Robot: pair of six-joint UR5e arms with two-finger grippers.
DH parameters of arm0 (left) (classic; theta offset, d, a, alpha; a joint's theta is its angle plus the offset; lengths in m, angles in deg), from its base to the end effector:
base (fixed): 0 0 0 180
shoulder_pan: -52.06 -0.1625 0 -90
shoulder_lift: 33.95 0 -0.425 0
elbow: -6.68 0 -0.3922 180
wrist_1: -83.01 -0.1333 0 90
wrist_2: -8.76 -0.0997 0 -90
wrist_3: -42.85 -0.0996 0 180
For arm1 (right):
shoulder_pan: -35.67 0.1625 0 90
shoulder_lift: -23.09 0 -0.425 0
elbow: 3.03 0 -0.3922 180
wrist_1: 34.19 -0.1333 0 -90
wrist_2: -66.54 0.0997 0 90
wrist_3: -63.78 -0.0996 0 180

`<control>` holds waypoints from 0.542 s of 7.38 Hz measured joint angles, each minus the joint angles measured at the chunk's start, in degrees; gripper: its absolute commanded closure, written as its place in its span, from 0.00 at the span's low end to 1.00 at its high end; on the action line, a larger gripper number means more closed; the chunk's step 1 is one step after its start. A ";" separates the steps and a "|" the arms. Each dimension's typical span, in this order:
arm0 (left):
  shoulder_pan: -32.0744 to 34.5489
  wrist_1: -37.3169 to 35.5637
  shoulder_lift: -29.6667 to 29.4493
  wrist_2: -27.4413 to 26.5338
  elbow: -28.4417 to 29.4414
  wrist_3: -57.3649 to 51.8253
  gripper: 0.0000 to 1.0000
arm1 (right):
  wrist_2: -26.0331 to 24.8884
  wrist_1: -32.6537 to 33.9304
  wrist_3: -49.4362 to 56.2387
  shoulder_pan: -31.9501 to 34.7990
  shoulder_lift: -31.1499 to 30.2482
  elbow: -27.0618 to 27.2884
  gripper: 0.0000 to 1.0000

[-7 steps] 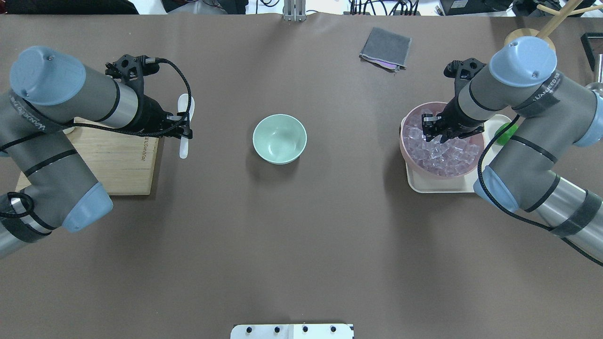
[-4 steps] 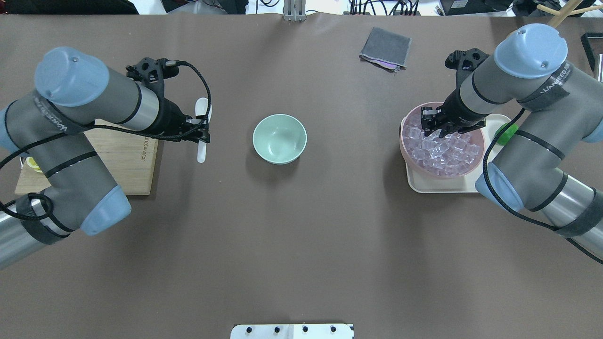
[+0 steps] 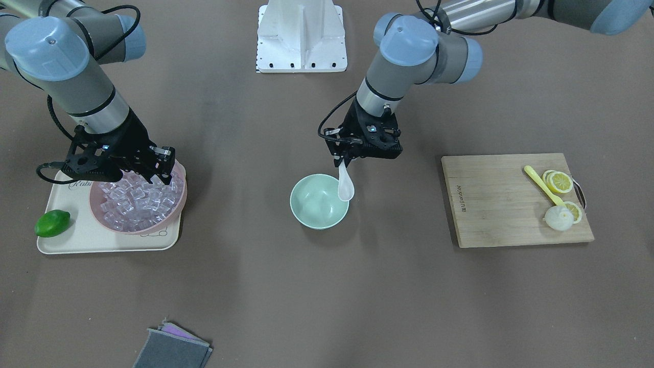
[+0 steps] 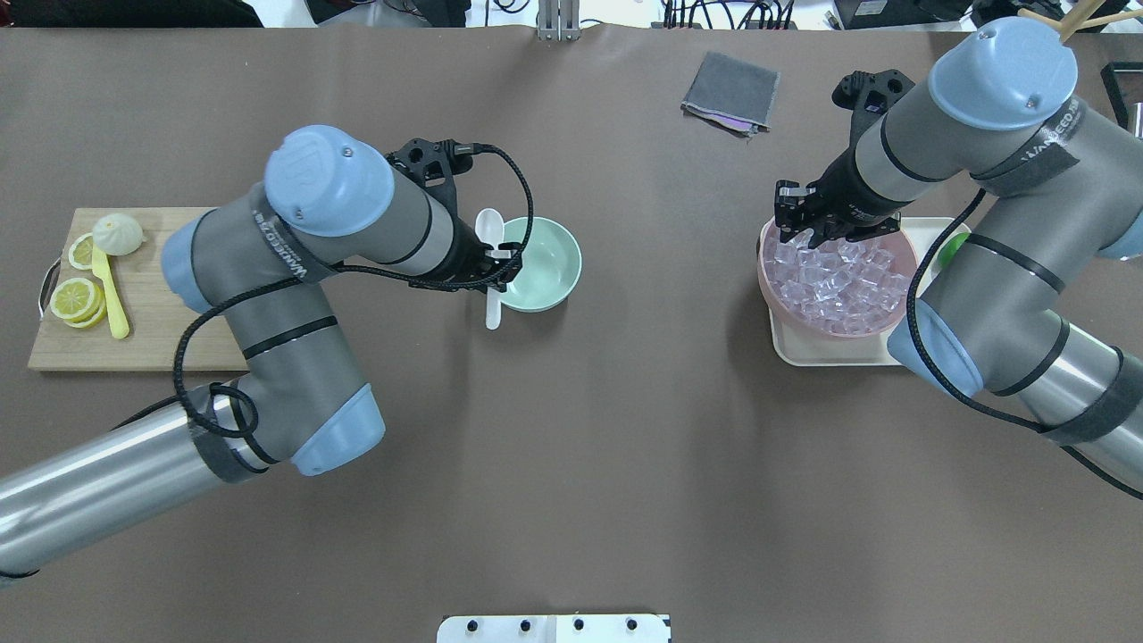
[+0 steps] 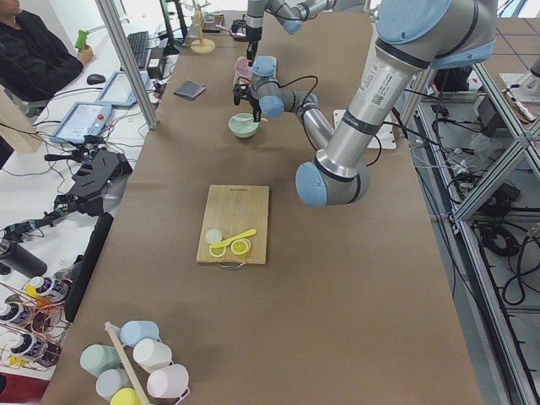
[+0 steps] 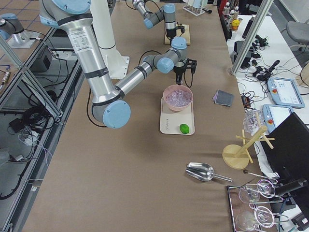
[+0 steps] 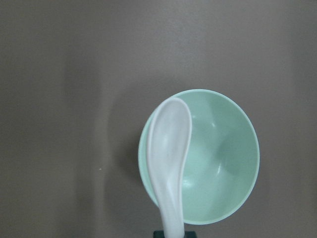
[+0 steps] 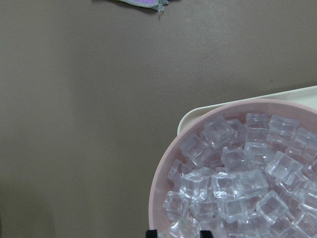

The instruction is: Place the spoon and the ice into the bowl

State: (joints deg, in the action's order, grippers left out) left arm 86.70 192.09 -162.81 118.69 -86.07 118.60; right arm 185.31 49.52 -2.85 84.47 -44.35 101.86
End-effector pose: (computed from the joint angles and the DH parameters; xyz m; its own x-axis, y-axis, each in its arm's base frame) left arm 0.5115 -0.4741 0.1919 0.4617 -0.0377 -0.8862 0.1818 0.9819 0.0529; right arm -0.3355 -0.5128 0.3106 0.6115 0.1707 0.7726 -0.2155 0.9755 -0.0450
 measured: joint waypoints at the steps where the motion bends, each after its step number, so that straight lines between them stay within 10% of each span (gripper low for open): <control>1: -0.49 0.14 -1.91 -0.83 2.28 0.46 1.00 | -0.20 -0.01 -0.58 -0.13 0.23 -0.04 1.00; 2: -0.69 0.29 -2.89 -1.29 3.64 0.61 1.00 | -0.41 -0.05 -0.97 -0.35 0.33 -0.11 1.00; 4: -0.78 0.38 -3.44 -1.53 4.96 0.47 0.03 | -0.56 -0.10 -1.21 -0.55 0.51 -0.21 1.00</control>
State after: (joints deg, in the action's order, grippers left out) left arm 85.92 192.46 -166.25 117.16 -81.11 119.06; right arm 184.75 49.42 -4.06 83.93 -43.84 101.64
